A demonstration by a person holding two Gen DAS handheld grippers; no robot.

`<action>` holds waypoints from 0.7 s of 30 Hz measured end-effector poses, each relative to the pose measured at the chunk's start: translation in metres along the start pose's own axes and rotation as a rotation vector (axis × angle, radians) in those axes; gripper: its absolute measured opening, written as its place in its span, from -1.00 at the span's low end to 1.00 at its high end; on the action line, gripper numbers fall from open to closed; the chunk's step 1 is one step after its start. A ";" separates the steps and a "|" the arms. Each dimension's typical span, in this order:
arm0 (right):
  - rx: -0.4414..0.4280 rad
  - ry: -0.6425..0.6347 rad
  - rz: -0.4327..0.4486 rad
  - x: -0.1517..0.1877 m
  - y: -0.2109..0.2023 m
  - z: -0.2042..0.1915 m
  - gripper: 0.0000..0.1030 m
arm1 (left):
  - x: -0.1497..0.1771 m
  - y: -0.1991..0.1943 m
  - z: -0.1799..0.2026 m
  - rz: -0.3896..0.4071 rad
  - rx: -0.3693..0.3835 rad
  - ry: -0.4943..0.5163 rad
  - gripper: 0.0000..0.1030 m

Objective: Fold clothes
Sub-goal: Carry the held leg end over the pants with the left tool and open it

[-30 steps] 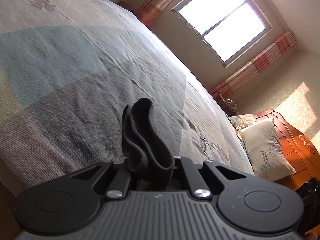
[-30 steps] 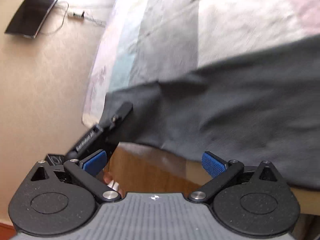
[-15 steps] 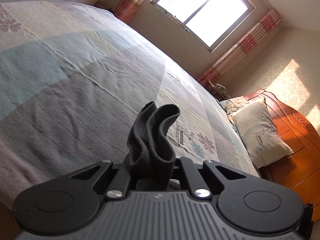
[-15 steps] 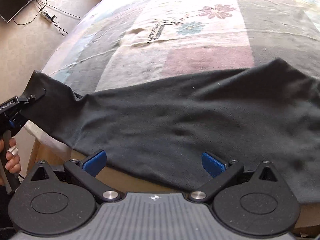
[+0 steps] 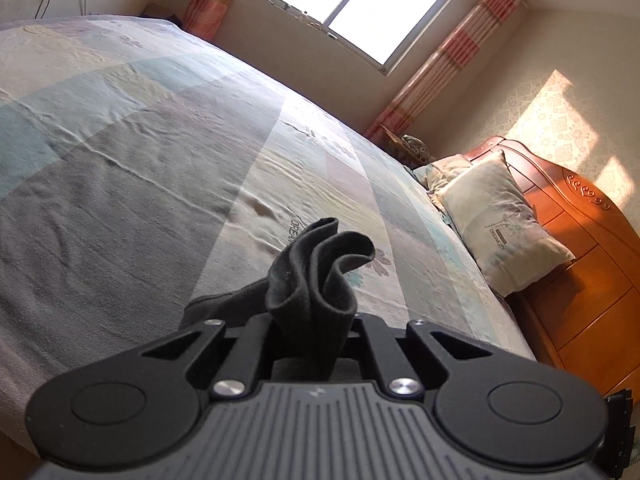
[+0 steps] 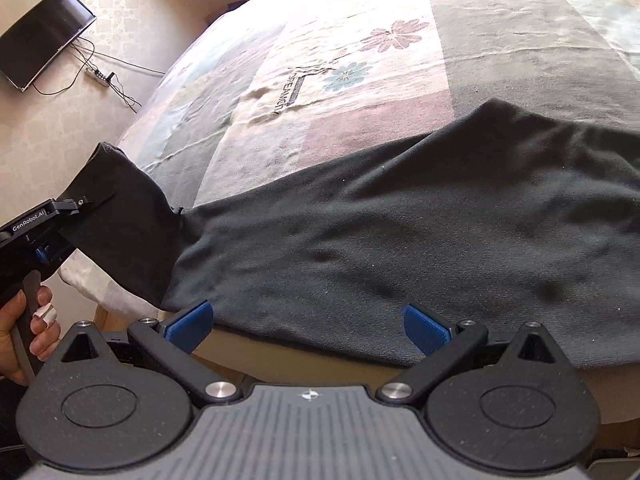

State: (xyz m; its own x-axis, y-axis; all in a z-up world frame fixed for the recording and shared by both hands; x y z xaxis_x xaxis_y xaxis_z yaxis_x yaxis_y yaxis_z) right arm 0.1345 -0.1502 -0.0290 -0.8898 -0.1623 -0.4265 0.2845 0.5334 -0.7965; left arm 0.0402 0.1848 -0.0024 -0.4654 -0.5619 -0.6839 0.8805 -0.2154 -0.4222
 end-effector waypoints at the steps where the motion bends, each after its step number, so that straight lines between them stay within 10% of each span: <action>1: -0.001 0.003 0.002 0.000 -0.001 0.002 1.00 | 0.002 0.004 0.003 -0.011 0.000 0.003 -0.92; 21: 0.004 0.042 -0.003 0.002 0.000 0.017 1.00 | 0.050 0.070 0.020 -0.213 -0.024 0.091 -0.91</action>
State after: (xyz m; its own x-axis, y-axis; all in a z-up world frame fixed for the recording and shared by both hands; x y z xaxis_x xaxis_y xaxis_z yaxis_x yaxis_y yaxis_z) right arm 0.1385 -0.1646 -0.0378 -0.9050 -0.1284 -0.4057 0.2832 0.5298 -0.7994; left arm 0.0803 0.1255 -0.0542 -0.6479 -0.4310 -0.6281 0.7595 -0.3022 -0.5761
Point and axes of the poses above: each gripper's, at about its wrist camera, not at the fingertips, and y roughly the way its jaws point, z to its right, x to its underside, the point moved 1 cm from there along y, roughly the way its jaws point, and after that the axes turned 7 degrees about x, right-handed, at the moved point
